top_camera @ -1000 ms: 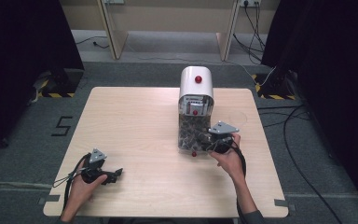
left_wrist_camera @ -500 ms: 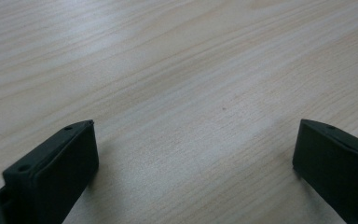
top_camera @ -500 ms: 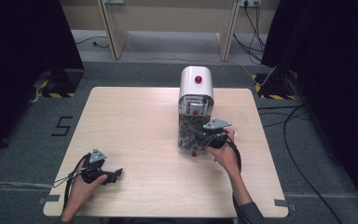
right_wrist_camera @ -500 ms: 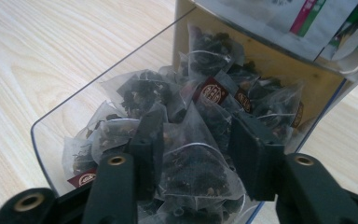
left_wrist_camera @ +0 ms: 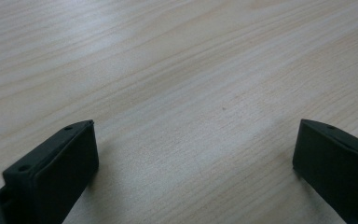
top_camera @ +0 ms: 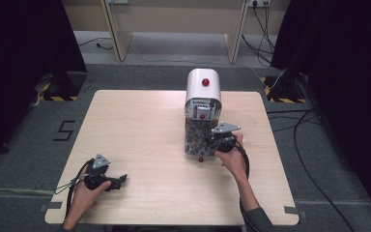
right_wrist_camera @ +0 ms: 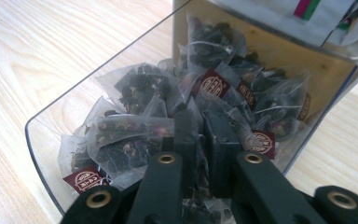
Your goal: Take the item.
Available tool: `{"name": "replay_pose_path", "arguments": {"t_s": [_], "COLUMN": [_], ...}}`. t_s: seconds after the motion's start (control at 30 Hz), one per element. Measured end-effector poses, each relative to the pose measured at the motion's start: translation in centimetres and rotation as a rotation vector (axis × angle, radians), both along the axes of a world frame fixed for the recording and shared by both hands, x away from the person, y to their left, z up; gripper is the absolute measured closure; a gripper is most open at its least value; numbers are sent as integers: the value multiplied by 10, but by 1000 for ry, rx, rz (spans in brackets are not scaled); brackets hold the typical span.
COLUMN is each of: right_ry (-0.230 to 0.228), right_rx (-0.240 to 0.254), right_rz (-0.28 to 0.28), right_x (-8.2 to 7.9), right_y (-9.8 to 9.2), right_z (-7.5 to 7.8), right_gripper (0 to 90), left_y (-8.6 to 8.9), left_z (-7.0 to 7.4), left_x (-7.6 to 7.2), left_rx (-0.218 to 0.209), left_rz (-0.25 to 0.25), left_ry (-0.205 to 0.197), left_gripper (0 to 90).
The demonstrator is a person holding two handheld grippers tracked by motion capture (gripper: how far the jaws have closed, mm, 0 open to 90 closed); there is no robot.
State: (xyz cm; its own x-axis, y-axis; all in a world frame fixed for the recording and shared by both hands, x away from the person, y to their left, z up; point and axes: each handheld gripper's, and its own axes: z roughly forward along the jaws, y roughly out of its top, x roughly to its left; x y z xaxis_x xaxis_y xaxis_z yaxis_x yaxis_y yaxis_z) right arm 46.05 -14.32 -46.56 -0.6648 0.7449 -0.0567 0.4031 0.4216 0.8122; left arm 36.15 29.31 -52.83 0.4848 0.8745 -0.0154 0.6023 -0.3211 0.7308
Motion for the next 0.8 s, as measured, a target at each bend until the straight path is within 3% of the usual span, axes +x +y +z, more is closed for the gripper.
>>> {"name": "replay_pose_path", "arguments": {"t_s": [0.23, 0.43, 0.8], "right_ry": [-24, -72, -106], "right_rx": [36, 77, 101], "right_rz": [2, 22, 29], "right_x": [-2, -9, -13], "right_y": [-4, -5, -11], "right_z": [7, 24, 39], "right_gripper": [883, 893, 894], "left_y": [0, 0, 0], "left_z": [0, 0, 0], "left_x": [0, 0, 0], "left_rx": [0, 0, 0], "left_rz": [0, 0, 0], "left_ry": [0, 0, 0], "left_gripper": [0, 0, 0]}}
